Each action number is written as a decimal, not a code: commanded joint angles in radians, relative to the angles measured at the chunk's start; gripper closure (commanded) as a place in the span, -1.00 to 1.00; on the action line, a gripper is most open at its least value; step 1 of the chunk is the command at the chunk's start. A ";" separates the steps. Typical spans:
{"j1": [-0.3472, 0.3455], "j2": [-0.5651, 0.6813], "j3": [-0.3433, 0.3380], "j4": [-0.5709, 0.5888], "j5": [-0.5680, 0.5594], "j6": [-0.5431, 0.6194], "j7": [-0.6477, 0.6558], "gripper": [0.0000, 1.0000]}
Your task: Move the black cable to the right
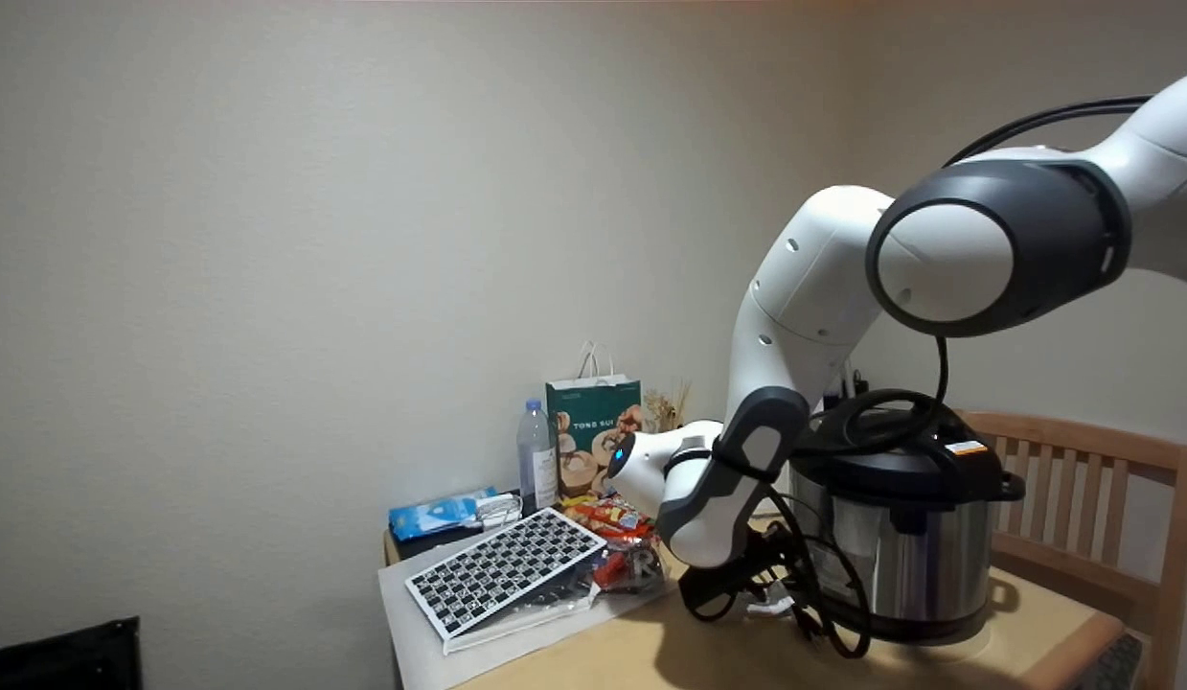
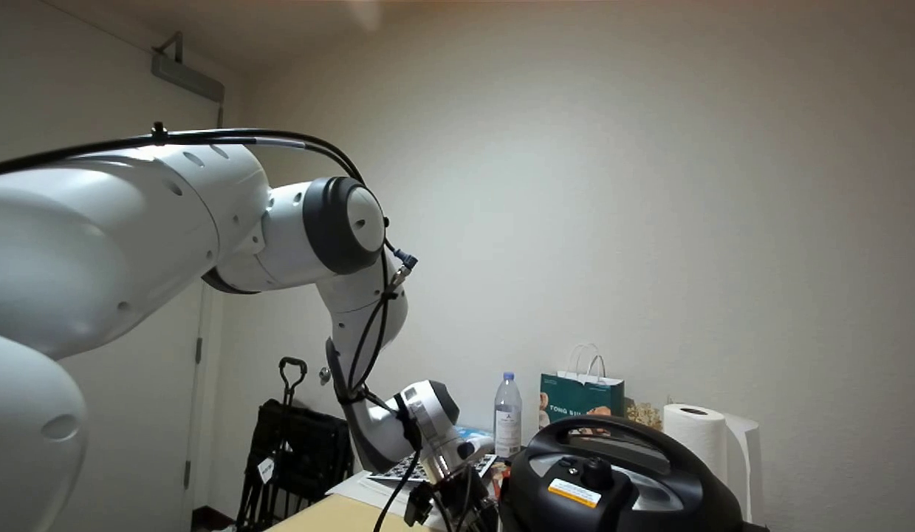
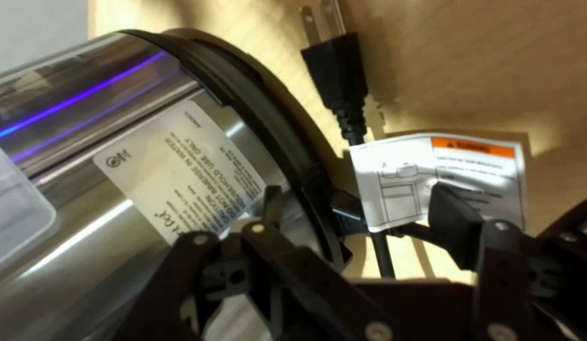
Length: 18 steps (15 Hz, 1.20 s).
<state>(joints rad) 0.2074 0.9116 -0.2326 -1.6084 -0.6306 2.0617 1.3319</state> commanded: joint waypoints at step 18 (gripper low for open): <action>0.054 -0.225 0.072 -0.111 -0.026 -0.047 0.179 -1.00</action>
<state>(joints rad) 0.2792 0.6847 -0.1819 -1.7248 -0.6444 2.0238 1.5049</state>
